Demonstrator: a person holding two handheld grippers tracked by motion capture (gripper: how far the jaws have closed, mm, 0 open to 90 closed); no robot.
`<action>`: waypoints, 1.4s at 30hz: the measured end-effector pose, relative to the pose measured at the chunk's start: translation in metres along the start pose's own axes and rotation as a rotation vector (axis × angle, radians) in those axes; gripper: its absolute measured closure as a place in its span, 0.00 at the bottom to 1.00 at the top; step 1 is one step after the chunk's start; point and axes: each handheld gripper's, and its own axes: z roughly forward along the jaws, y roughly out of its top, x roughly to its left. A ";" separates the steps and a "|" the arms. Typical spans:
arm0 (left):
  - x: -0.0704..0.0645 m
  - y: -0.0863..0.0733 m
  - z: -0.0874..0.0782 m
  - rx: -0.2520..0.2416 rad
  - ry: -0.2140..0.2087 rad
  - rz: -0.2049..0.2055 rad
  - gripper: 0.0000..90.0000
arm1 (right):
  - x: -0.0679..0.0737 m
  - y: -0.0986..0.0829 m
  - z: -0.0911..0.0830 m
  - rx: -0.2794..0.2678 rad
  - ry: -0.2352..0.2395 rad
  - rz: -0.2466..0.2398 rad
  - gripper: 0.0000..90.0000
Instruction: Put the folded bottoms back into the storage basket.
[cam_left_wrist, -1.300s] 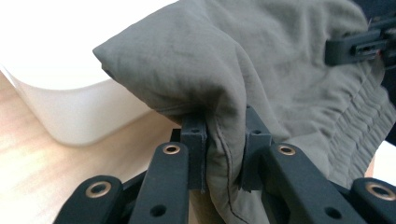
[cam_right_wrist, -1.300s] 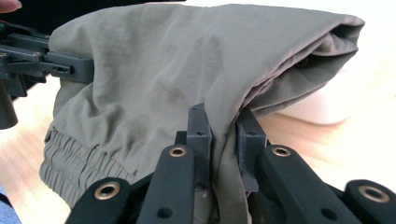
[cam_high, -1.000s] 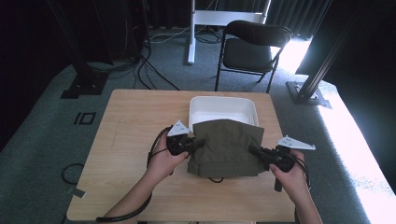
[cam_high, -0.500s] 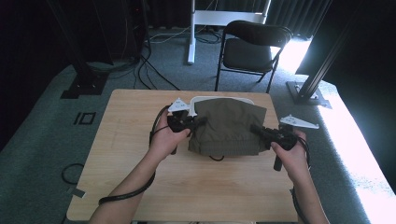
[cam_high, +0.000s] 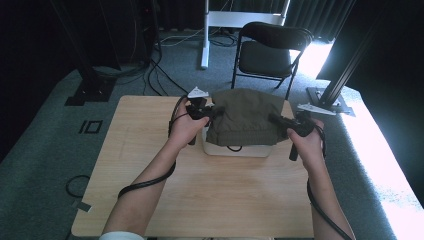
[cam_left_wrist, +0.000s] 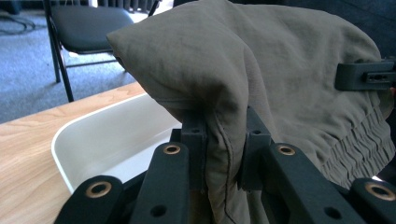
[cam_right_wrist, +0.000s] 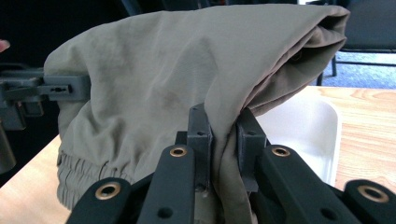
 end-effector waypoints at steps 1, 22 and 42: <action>0.000 0.000 0.000 0.000 0.000 0.000 0.87 | 0.000 0.000 0.000 0.000 0.000 0.000 0.89; 0.040 -0.026 0.073 0.159 0.098 -0.084 0.87 | -0.048 -0.037 0.078 0.119 -0.097 0.111 0.89; 0.042 -0.048 0.102 0.313 0.200 -0.049 0.86 | -0.046 -0.056 0.115 0.277 -0.217 0.043 0.87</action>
